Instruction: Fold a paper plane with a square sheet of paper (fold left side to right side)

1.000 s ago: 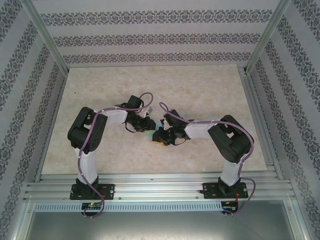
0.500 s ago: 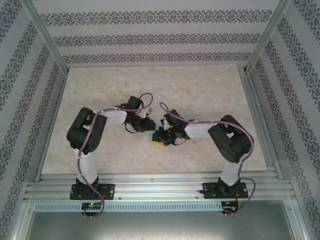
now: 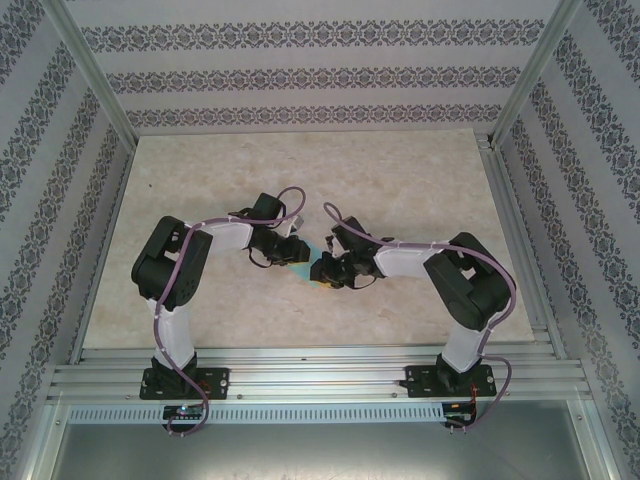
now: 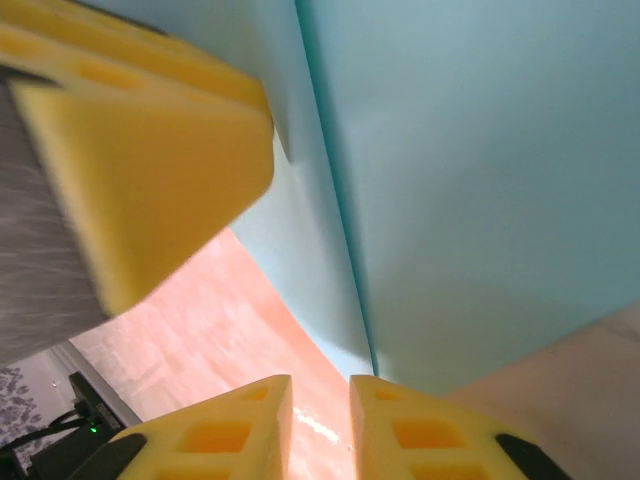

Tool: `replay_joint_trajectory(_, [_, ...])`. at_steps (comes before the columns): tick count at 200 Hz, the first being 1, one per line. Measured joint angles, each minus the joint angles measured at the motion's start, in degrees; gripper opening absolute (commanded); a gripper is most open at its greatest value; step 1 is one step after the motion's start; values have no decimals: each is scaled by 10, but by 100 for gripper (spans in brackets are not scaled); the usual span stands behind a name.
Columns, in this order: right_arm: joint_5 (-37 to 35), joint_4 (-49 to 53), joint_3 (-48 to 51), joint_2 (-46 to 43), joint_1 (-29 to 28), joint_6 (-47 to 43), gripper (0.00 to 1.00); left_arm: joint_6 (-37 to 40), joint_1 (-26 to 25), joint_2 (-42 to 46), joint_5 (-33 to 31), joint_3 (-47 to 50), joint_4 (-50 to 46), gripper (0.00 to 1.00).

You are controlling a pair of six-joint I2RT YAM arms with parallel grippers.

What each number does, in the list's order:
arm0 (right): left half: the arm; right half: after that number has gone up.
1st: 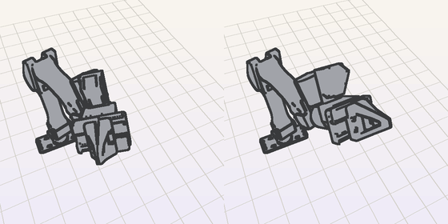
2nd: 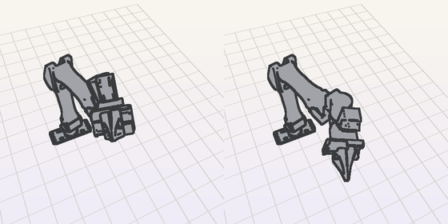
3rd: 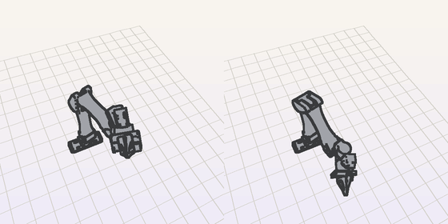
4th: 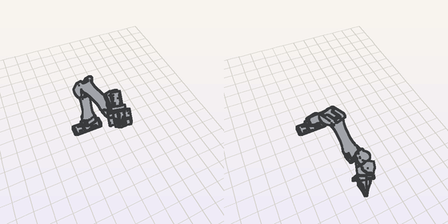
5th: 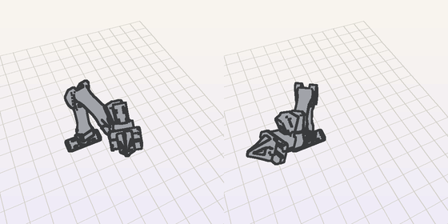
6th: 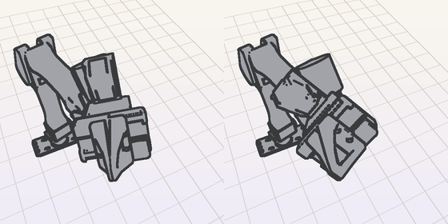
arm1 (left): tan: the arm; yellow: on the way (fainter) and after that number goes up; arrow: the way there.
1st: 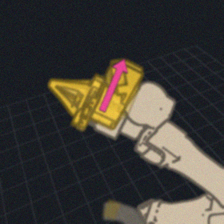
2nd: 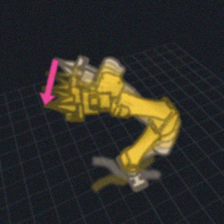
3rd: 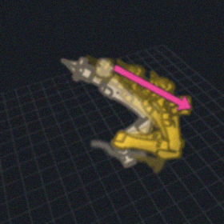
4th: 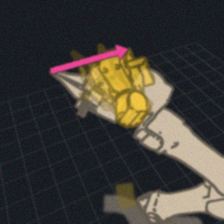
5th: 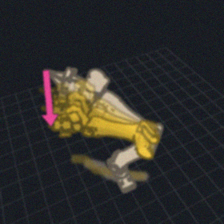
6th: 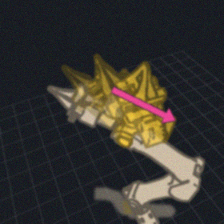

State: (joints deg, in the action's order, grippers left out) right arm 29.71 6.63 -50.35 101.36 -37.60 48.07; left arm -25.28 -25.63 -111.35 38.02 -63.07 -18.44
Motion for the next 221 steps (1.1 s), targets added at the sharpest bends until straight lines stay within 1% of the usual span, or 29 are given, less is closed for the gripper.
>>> replay_joint_trajectory(26, [-12,-16,0,-13,9,7,5,0,0,3,0,6,9,29])
replay_joint_trajectory(52, [-15,-31,-2,-4,9,24,0,0,0,3,0,7,10,29])
replay_joint_trajectory(98, [-16,-48,-9,46,-4,41,0,0,0,3,0,7,10,29])
replay_joint_trajectory(134, [-16,-50,-13,50,-5,48,0,0,0,3,-1,7,10,29])
replay_joint_trajectory(187, [-25,-22,-23,50,-7,37,0,0,0,3,-2,7,10,29])
replay_joint_trajectory(221, [-28,-19,-10,38,-10,30,1,0,0,3,-2,7,10,29])
